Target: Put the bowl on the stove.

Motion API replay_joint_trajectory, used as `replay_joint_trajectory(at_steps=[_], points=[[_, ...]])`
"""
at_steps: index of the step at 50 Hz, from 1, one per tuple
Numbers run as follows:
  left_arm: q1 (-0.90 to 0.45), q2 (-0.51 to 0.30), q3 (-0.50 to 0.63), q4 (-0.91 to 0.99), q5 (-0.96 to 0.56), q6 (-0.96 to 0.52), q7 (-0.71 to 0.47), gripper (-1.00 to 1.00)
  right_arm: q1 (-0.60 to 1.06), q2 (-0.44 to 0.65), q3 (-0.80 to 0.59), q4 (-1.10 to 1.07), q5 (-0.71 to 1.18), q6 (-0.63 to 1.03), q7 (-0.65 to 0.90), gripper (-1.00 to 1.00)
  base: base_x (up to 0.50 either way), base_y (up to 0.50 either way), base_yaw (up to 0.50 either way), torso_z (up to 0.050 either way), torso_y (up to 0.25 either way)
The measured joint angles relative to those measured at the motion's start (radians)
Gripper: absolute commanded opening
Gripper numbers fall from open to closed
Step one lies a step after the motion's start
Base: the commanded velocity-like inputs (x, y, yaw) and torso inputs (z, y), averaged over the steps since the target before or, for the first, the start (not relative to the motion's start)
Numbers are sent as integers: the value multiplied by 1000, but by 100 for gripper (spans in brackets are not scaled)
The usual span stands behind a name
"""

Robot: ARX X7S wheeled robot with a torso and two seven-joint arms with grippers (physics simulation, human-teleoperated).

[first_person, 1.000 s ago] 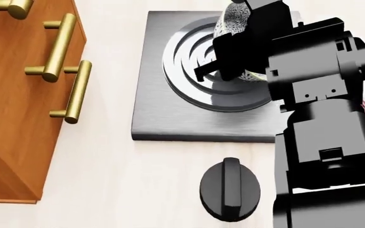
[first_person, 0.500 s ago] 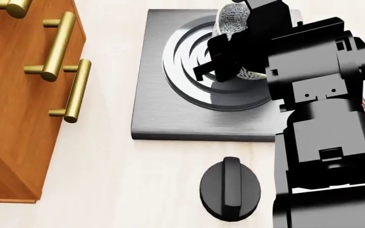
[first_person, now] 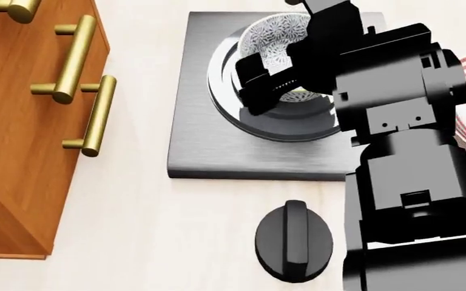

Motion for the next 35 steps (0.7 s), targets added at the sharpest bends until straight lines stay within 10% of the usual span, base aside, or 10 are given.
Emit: replay_joint_trajectory(at_steps=[35], points=[[0,-4,-9,0,-10,3,0,100,-25,74,394,-160,119,-144,-157,100,0,0,0,0,0]])
